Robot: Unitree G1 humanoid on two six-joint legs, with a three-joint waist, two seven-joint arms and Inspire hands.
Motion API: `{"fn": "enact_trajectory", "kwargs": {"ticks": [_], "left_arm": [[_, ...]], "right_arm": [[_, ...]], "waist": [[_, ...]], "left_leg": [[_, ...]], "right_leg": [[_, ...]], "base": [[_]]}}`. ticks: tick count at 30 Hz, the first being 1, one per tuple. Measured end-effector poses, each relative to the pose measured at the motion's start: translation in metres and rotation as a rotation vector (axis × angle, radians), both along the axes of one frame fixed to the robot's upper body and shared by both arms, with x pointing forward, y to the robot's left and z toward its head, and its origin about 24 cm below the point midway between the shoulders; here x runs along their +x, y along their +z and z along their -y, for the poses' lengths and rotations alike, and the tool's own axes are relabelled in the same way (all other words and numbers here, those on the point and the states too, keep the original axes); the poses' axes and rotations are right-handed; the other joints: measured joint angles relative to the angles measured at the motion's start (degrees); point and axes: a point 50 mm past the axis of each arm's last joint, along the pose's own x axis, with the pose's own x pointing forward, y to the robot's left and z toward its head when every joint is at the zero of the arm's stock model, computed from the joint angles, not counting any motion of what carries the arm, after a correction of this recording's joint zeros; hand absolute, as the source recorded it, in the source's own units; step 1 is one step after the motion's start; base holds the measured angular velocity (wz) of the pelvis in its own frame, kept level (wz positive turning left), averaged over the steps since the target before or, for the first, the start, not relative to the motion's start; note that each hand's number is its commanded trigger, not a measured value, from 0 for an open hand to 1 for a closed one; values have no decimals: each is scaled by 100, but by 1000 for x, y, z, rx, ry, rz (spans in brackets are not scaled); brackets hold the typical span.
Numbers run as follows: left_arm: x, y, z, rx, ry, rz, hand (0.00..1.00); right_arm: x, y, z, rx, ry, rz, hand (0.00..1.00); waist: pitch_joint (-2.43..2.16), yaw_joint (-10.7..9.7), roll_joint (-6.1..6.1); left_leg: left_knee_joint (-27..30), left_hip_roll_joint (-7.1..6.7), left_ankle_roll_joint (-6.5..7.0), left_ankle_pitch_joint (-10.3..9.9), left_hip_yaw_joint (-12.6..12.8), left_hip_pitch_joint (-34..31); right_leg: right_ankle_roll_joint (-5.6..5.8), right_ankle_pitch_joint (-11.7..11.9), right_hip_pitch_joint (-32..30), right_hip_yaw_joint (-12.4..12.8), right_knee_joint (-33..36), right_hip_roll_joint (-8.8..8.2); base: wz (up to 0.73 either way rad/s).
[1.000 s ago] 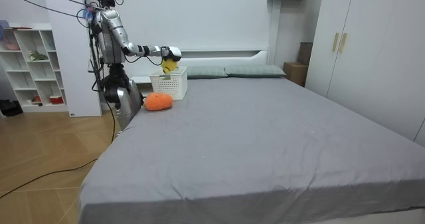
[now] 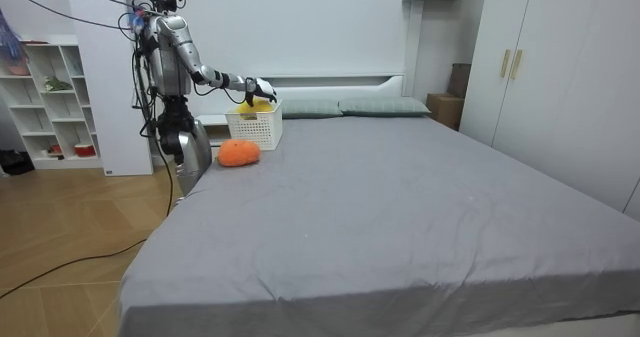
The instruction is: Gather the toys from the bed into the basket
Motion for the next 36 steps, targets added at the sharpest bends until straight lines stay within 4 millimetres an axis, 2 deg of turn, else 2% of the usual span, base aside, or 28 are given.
{"fn": "enact_trajectory", "kwargs": {"ticks": [9,19,28,30,33,36], "left_arm": [[0,0,0,1,-1,0,0],[1,0,-1,0,-1,-1,0],[-3,0,-2,0,14,-6,0],[-7,-1,-2,1,17,-15,0],[-9,-1,-1,2,14,-20,0],[-12,-3,2,3,24,-30,0]], "right_arm": [[0,-4,2,15,-11,-18,0],[1,-4,4,25,-33,-8,0],[4,1,12,47,-61,14,0],[6,3,16,57,-68,29,0],[8,6,24,65,-93,48,0],[6,4,29,66,-115,50,0]], "waist": [[-3,-7,3],[-14,-151,-2],[-51,-289,10],[-72,-396,51],[-68,-571,135],[-87,-653,225]], "left_leg": [[49,-25,4,2,-38,-10],[56,-35,20,13,17,10],[61,-34,21,13,60,24],[60,-40,22,13,69,67],[42,-33,23,12,112,161],[34,-19,29,8,207,216]], "right_leg": [[0,0,4,-50,1,-23],[1,-1,7,-64,30,-45],[1,0,-8,15,29,-38],[2,0,19,79,34,-37],[2,0,89,106,37,-36],[2,0,87,191,84,-34]], "base": [[1],[0],[-1],[-5],[-5],[-18]]}}
